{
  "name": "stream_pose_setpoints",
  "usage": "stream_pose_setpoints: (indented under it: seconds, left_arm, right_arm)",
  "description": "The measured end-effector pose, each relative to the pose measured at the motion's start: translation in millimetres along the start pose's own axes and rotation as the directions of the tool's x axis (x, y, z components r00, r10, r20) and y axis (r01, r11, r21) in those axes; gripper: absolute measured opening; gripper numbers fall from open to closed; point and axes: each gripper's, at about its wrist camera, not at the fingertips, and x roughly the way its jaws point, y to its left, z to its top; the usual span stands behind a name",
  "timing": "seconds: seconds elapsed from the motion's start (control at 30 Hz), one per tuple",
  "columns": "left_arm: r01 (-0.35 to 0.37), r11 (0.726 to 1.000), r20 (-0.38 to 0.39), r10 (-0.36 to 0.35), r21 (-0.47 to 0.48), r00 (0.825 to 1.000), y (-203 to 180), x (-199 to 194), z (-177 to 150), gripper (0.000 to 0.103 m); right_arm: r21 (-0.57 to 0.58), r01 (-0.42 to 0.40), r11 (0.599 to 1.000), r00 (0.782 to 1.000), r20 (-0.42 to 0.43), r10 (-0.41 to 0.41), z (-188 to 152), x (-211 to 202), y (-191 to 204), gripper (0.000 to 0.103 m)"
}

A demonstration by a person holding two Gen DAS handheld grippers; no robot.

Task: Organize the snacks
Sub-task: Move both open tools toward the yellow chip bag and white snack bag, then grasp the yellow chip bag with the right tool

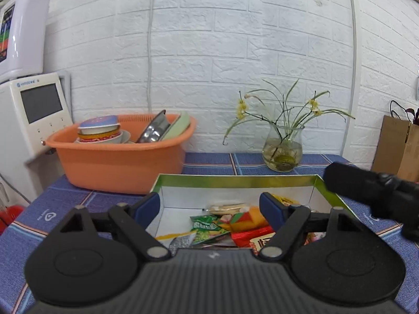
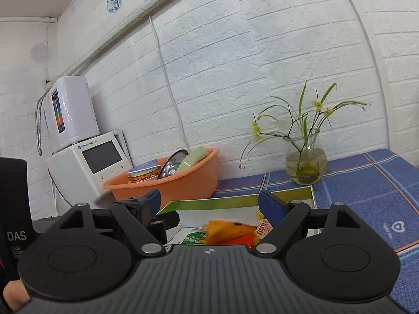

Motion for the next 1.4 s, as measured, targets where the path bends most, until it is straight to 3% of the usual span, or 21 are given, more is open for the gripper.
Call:
stream_pose_setpoints:
  seconds: [0.1, 0.27, 0.43, 0.5, 0.6, 0.7, 0.8, 0.93, 1.03, 1.13, 1.23, 1.3, 1.4]
  left_arm:
    - [0.001, 1.000, 0.028, -0.001, 0.019, 1.000, 0.7, -16.9, 3.4, 0.079]
    - [-0.008, 0.999, 0.043, 0.006, 0.041, 0.999, -1.1, -50.5, -2.4, 0.088]
    - [0.023, 0.996, -0.034, -0.020, 0.081, 0.999, -1.4, -91.8, -28.7, 0.089]
    - [0.063, 0.997, -0.052, -0.061, 0.039, 0.997, 1.8, -110.2, -46.1, 0.090]
    - [0.142, 0.989, -0.102, -0.146, -0.038, 0.984, 3.3, -129.7, -72.6, 0.090]
    - [0.198, 0.978, -0.158, -0.206, -0.067, 0.966, 0.1, -143.8, -95.6, 0.090]
    - [0.211, 0.975, -0.198, -0.221, -0.067, 0.955, -2.6, -155.0, -108.4, 0.090]
    - [0.256, 0.961, -0.238, -0.274, -0.101, 0.932, -0.1, -170.6, -119.6, 0.090]
    - [0.223, 0.967, -0.293, -0.249, -0.121, 0.923, 2.1, -178.8, -129.3, 0.090]
    - [0.205, 0.968, -0.329, -0.242, -0.144, 0.913, 4.9, -184.0, -137.6, 0.090]
    - [0.289, 0.936, -0.335, -0.342, -0.200, 0.878, 3.1, -184.3, -144.0, 0.090]
    - [0.317, 0.922, -0.342, -0.378, -0.221, 0.861, -1.7, -180.5, -145.5, 0.090]
    - [0.334, 0.909, -0.353, -0.407, -0.250, 0.843, -7.9, -172.8, -148.7, 0.090]
  right_arm:
    - [0.029, -0.031, 0.999, 0.999, 0.021, 0.030, 10.6, -11.2, 0.5, 0.103]
    - [0.107, -0.156, 0.982, 0.988, 0.025, 0.154, 26.6, -33.3, 0.6, 0.103]
    - [0.333, -0.253, 0.908, 0.960, -0.032, 0.279, 18.4, -66.0, -18.0, 0.103]
    - [0.421, -0.231, 0.877, 0.952, -0.090, 0.293, 10.7, -78.7, -28.9, 0.103]
    - [0.507, -0.091, 0.857, 0.963, -0.174, 0.206, -3.9, -107.1, -41.9, 0.103]
    - [0.508, 0.011, 0.862, 0.962, -0.239, 0.129, -19.6, -134.0, -43.8, 0.103]
    - [0.482, 0.020, 0.876, 0.957, -0.262, 0.122, -38.8, -156.7, -36.5, 0.103]
    - [0.496, -0.026, 0.868, 0.926, -0.314, 0.208, -68.7, -182.0, -25.1, 0.103]
    - [0.538, 0.009, 0.843, 0.893, -0.384, 0.236, -89.8, -190.5, -22.3, 0.103]
    - [0.581, 0.122, 0.805, 0.866, -0.459, 0.201, -103.5, -191.7, -29.9, 0.103]
    - [0.639, 0.108, 0.761, 0.876, -0.424, 0.232, -110.5, -189.5, -41.7, 0.103]
    - [0.626, 0.095, 0.774, 0.874, -0.425, 0.237, -108.9, -186.8, -41.7, 0.103]
    - [0.559, 0.026, 0.828, 0.871, -0.419, 0.255, -110.7, -187.5, -37.1, 0.103]
